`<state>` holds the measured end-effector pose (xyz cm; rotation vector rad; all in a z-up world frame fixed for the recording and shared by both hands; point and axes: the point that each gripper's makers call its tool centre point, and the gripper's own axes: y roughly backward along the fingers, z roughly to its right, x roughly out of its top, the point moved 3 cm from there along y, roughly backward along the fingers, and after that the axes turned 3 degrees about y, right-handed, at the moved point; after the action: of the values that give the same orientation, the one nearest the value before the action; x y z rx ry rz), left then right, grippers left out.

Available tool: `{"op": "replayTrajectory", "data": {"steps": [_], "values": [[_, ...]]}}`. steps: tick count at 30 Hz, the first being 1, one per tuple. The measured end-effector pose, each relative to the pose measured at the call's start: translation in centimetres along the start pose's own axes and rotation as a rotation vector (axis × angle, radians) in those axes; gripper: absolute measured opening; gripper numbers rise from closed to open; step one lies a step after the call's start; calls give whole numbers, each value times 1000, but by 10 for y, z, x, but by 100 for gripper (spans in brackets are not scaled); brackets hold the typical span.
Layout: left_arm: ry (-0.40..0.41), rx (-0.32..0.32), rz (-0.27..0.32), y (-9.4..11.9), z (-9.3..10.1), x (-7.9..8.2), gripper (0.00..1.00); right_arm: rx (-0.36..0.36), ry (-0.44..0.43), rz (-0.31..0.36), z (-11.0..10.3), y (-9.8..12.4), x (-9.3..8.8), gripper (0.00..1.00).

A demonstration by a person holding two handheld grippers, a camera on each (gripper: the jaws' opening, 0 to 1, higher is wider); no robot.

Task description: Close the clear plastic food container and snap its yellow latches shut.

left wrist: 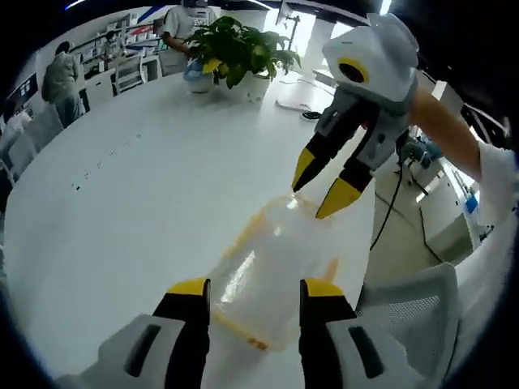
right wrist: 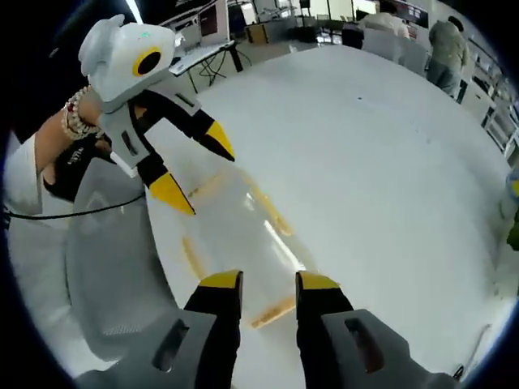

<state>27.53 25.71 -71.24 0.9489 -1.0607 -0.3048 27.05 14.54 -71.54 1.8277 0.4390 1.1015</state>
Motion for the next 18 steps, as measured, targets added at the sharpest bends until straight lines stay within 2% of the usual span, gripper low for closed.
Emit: {"op": "replayTrajectory", "data": {"steps": [5, 10, 18], "values": [[-38, -45, 12, -6, 14, 3, 32, 16, 43, 13, -4, -4, 9, 18], [-74, -60, 6, -12, 20, 1, 25, 29, 61, 19, -7, -11, 15, 14], [-128, -89, 20, -24, 33, 1, 20, 51, 88, 33, -11, -23, 25, 10]]}}
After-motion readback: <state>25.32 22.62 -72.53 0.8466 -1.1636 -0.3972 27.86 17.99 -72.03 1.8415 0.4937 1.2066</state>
